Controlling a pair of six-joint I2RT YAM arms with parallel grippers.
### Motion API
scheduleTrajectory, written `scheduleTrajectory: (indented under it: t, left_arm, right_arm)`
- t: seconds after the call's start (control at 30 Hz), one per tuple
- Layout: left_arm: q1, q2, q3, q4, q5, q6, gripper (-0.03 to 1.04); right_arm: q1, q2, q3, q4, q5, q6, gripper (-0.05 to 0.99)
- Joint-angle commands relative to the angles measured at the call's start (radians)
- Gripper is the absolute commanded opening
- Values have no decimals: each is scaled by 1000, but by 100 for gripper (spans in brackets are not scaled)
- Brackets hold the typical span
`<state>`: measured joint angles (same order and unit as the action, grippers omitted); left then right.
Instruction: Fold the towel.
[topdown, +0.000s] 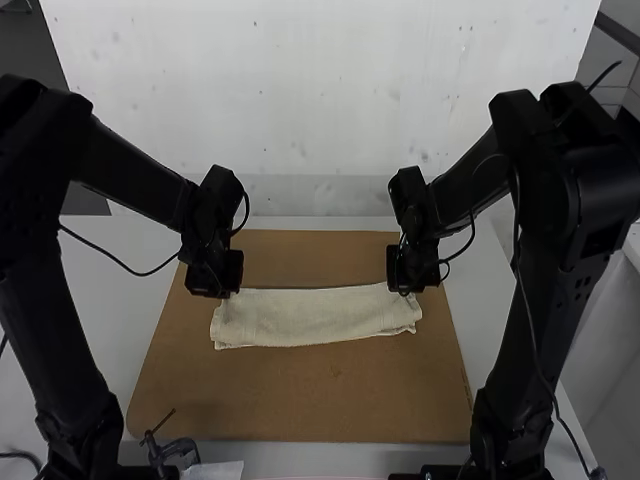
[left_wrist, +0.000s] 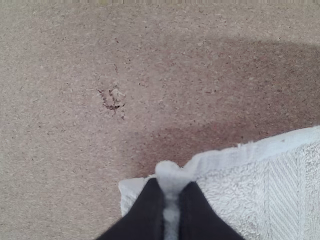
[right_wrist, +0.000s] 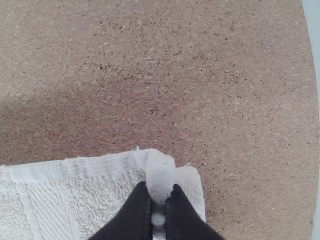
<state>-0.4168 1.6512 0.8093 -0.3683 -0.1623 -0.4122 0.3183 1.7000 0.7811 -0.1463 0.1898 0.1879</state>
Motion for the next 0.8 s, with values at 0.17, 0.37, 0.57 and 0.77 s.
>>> scheduleTrajectory:
  t: [0.17, 0.37, 0.57, 0.77]
  left_arm:
    - [13, 28, 27, 26, -16, 10, 2]
    - [23, 52, 28, 49, -14, 10, 2]
    - [79, 56, 68, 45, 60, 10, 36]
    - [144, 25, 122, -60, 132, -2, 89]
  right_arm:
    - [-4, 49, 49, 22, 28, 12, 1]
    - [-2, 66, 53, 27, 28, 22, 2]
    - [-7, 43, 58, 17, -12, 48, 48]
    - [-16, -28, 49, -24, -49, 62, 52]
